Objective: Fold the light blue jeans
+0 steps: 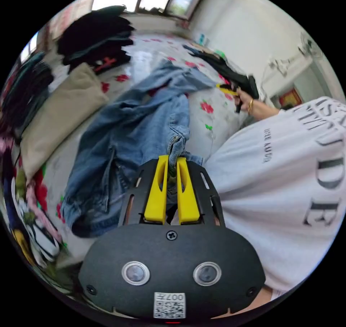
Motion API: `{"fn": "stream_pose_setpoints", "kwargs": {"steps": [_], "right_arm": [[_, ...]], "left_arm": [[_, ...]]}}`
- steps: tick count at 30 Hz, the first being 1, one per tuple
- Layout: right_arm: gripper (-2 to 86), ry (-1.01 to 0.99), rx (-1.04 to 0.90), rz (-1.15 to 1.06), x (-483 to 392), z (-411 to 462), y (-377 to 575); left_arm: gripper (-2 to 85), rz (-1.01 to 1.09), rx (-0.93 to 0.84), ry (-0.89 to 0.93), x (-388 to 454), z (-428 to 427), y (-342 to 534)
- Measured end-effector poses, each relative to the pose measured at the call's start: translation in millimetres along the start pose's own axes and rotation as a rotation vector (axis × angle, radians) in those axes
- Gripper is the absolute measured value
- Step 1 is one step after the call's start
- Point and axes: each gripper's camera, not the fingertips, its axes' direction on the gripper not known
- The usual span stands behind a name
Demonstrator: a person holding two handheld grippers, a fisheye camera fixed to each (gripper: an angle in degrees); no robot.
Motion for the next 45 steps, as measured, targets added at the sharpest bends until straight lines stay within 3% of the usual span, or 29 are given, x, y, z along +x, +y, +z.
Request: {"fn": "stream_pose_setpoints", "kwargs": {"steps": [5,10,12,17,21,23,27,29,34,39,45], "right_arm": [[9.4,-0.154,-0.037,0.277,57,37,-44],[2.7,-0.053,-0.101,0.169,33,54,-51],[1.3,-0.135,-0.054,0.158,36,40,-53],[0.1,-0.617,0.293,0.173,52,-103,-66],[0.3,-0.551,0.429,-0.057,16,-214,-93],[0.8,-0.352,0.419,-0.168,-20,-234,-116],[2.1,-0.05,0.31,-0.248,-46,-160,-152],[3.0,0.125,0.053,-0.183,-35,-76,-162],[4.6,-0.02,-0.049,-0.162,-20,-21,-117],[5.8,-0.087,-0.139,-0.272,-48,21,-116],[8.0,-0.074,-0.198,-0.386,-115,78,-158]], "left_arm": [[4.1,-0.369,0.226,-0.188,-9,-83,73],[4.3,-0.457,0.203,-0.263,22,-63,80],[4.2,-0.487,0.198,-0.255,33,-53,80],[4.1,-0.421,0.094,-0.27,65,-50,78],[4.2,-0.334,0.004,-0.237,87,-38,70],[4.2,-0.313,-0.016,-0.211,89,-25,64],[5.0,-0.283,-0.074,-0.124,89,23,53],[6.2,-0.293,-0.083,-0.071,89,38,55],[11.1,-0.436,-0.018,-0.057,95,31,83],[9.8,-0.67,0.074,-0.337,82,-6,93],[12.3,-0.769,0.164,-0.47,28,-14,48]]}}
